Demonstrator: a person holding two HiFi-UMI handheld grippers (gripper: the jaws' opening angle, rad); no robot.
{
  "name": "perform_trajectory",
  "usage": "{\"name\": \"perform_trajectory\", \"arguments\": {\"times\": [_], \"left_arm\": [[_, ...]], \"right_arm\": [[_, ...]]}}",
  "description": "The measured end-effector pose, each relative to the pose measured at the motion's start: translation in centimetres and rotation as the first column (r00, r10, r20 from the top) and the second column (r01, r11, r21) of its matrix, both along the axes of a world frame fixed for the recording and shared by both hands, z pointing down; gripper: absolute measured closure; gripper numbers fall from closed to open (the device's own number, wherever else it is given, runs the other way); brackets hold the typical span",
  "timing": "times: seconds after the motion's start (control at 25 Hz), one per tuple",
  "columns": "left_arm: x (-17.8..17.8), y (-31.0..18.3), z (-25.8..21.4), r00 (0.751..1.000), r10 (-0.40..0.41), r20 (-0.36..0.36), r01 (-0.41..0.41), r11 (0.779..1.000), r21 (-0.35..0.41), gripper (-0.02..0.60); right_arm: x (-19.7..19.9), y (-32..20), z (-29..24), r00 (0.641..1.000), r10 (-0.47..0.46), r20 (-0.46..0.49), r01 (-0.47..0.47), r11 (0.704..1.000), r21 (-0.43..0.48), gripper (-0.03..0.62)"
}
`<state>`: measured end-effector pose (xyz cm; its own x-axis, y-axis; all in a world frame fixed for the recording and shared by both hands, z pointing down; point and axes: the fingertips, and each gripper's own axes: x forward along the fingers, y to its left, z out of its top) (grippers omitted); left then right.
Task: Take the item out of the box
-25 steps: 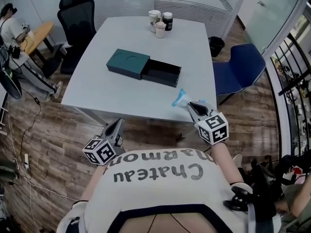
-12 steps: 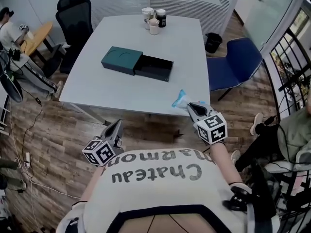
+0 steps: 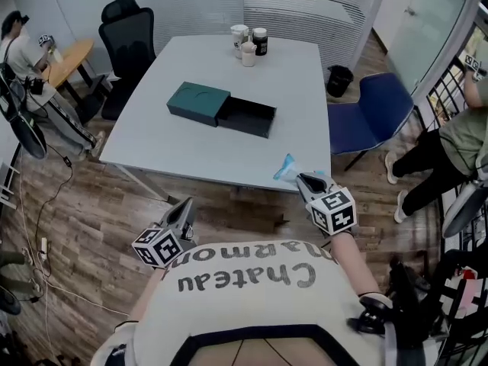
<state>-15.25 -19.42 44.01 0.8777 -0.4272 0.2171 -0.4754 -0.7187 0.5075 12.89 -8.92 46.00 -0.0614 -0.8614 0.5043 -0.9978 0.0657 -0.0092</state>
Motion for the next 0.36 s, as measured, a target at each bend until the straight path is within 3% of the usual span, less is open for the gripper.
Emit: {"name": "perform_trajectory", "arguments": {"times": [0.36], "left_arm": [[-1.8,-0.1,0.7,0.999,-0.035,0.001,0.035,0.999,-0.019,0.584]], "right_arm": [[-0.6,-0.5,0.2,1.0,-0.005,-0.008,0.005,1.0,-0.002,0.577]]}}
